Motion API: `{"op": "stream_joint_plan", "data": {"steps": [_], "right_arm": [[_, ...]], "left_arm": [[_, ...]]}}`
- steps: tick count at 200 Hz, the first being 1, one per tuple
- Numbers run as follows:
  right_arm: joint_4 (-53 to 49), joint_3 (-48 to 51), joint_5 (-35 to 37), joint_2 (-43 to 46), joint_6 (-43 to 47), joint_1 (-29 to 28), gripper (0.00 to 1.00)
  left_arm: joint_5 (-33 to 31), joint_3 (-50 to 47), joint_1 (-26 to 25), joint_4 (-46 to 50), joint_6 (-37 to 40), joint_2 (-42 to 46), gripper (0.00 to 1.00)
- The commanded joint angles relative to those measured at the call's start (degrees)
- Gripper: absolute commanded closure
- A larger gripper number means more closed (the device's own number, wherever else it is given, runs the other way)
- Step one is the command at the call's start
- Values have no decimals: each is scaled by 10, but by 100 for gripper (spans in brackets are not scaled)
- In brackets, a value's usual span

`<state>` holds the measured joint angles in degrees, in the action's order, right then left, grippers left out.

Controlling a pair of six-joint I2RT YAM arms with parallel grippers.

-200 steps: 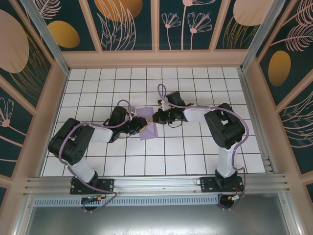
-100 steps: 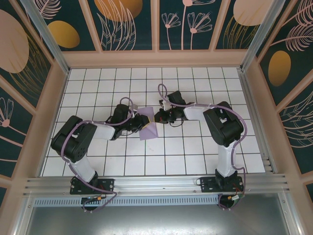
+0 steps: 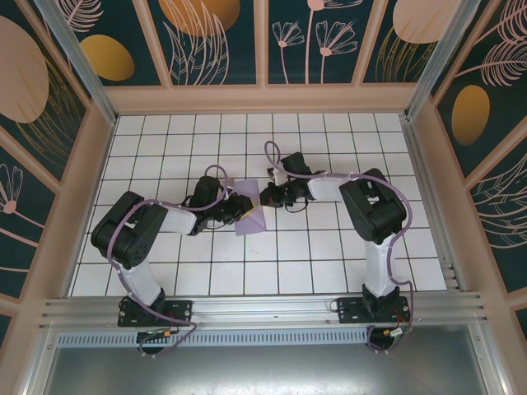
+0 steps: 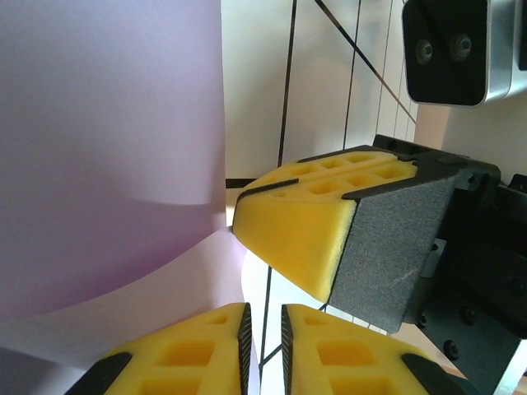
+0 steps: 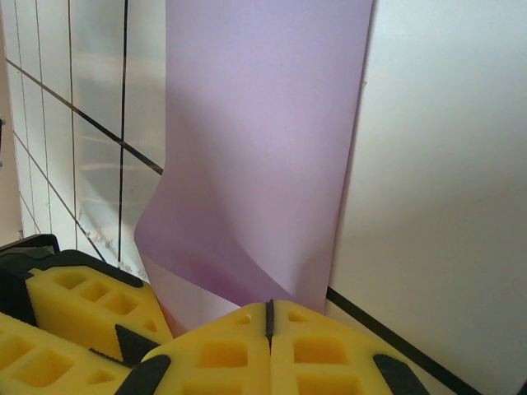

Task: Fold a paper plane with a square sheet of paper (pick it up from the middle)
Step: Fold the triangle a second time at the center of the table.

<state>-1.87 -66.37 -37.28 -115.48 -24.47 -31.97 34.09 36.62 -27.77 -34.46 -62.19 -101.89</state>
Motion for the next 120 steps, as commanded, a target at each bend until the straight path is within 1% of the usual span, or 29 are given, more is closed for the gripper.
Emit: {"op": "stream_joint_plan", "data": {"steps": [1, 57, 120], "right_arm": [[-9, -17, 6, -14, 18, 2, 100], [-19, -27, 9, -24, 28, 3, 100], [-21, -34, 9, -31, 34, 3, 100]], "left_arm": [[7, 12, -4, -9, 8, -6, 79], [-10, 4, -4, 0, 9, 7, 79], [-11, -3, -6, -11, 3, 0, 80]]}}
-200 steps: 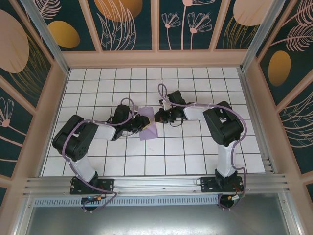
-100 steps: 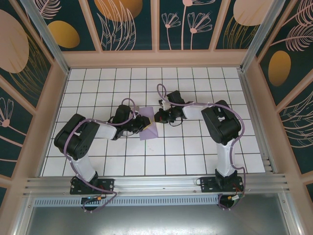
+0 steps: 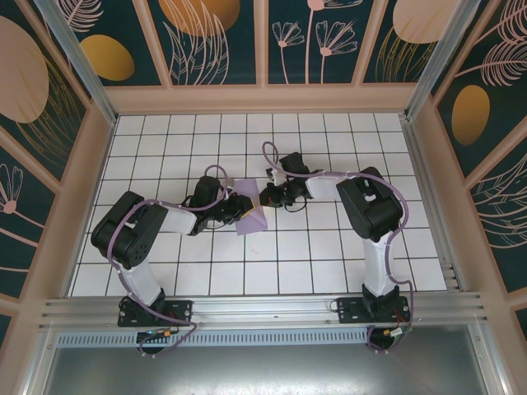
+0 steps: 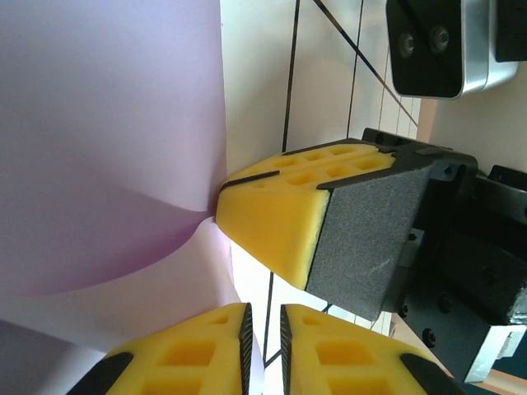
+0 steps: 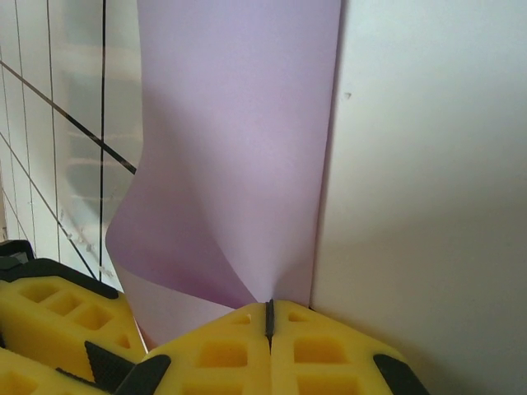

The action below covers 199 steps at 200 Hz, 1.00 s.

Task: Fold a paper plane with a square sheet of paper (pick it up from the middle)
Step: Fold the triangle a second time at the center of the table.

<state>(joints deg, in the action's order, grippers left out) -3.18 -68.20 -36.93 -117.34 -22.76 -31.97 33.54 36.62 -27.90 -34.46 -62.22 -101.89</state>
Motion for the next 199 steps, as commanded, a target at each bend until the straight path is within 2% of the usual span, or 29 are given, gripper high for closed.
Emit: {"op": "stream_joint_plan", "data": {"steps": [1, 103, 199], "right_arm": [[-8, -16, 5, -12, 17, 3, 100], [8, -6, 13, 9, 14, 2, 100], [17, 6, 20, 27, 18, 3, 100]], "left_arm": [[-6, -3, -5, -11, 3, 0, 80], [-1, 4, -6, -9, 6, -15, 80], [-30, 1, -7, 21, 19, 32, 81]]}}
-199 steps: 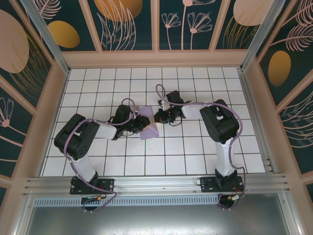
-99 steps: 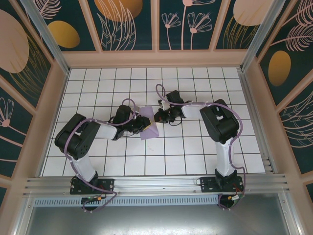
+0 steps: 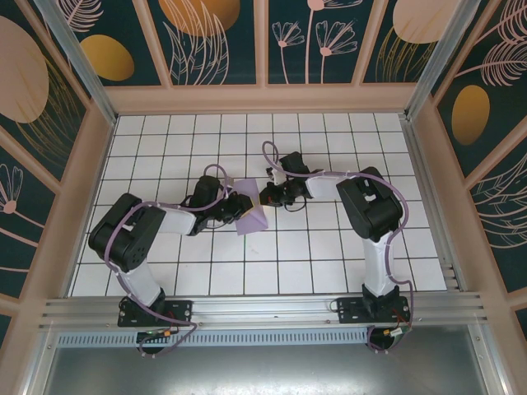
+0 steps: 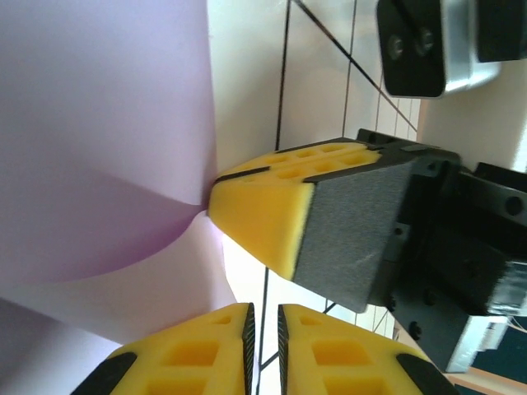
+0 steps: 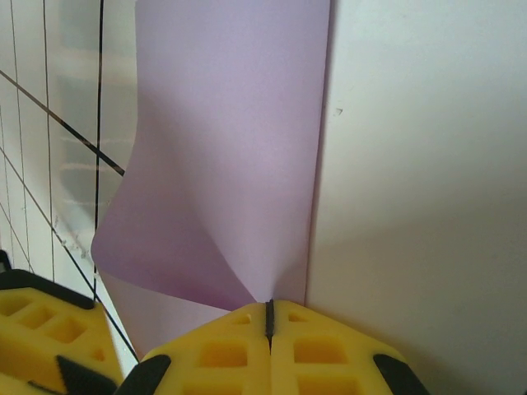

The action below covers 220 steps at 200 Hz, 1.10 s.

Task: Fold a paper plane with a square sheet of paper (pick it up from the middle)
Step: Fold the triangle a second time at the center of the table.

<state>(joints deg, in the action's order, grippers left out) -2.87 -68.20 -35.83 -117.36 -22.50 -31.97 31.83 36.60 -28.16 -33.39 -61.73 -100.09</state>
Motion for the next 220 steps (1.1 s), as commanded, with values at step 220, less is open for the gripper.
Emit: {"op": "stream_joint_plan", "data": {"steps": [220], "right_arm": [[-4, 3, 5, 28, 62, -10, 100]], "left_arm": [[-93, -2, -33, 28, 11, 44, 83]]}}
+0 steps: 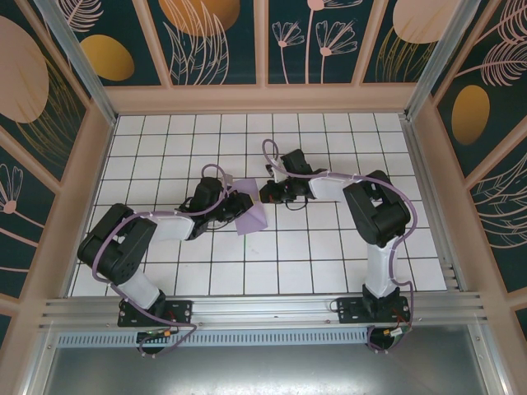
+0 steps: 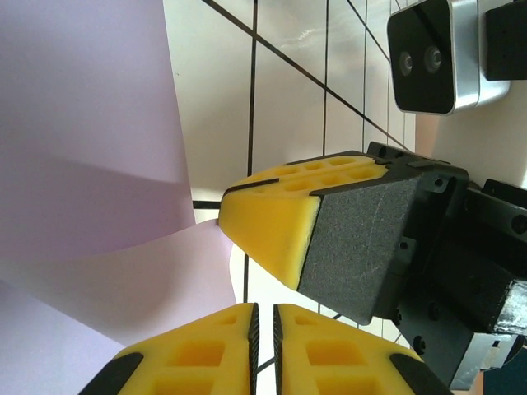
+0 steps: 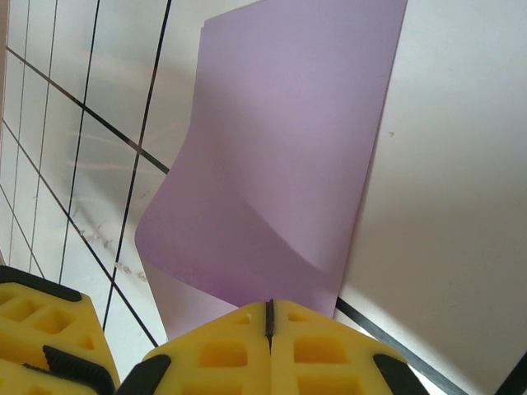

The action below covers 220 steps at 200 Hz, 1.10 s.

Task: Fold a paper plane with a square sheet of paper (pick it up from the middle)
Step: Fold the triangle a second time at the center of the table.

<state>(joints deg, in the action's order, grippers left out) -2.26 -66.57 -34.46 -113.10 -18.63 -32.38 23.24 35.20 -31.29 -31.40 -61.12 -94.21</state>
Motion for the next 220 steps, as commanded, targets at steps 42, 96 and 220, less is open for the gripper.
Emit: {"op": "stream_joint_plan", "data": {"steps": [42, 96, 220], "right_arm": [[-15, -27, 0, -27, 33, -7, 100], [-22, -43, 8, -40, 38, -4, 100], [-27, -49, 31, -50, 38, 5, 100]], "left_arm": [[-3, 30, -3, 20, 11, -33, 85], [4, 43, -2, 19, 12, -62, 85], [10, 57, -3, 25, 14, -86, 85]]}}
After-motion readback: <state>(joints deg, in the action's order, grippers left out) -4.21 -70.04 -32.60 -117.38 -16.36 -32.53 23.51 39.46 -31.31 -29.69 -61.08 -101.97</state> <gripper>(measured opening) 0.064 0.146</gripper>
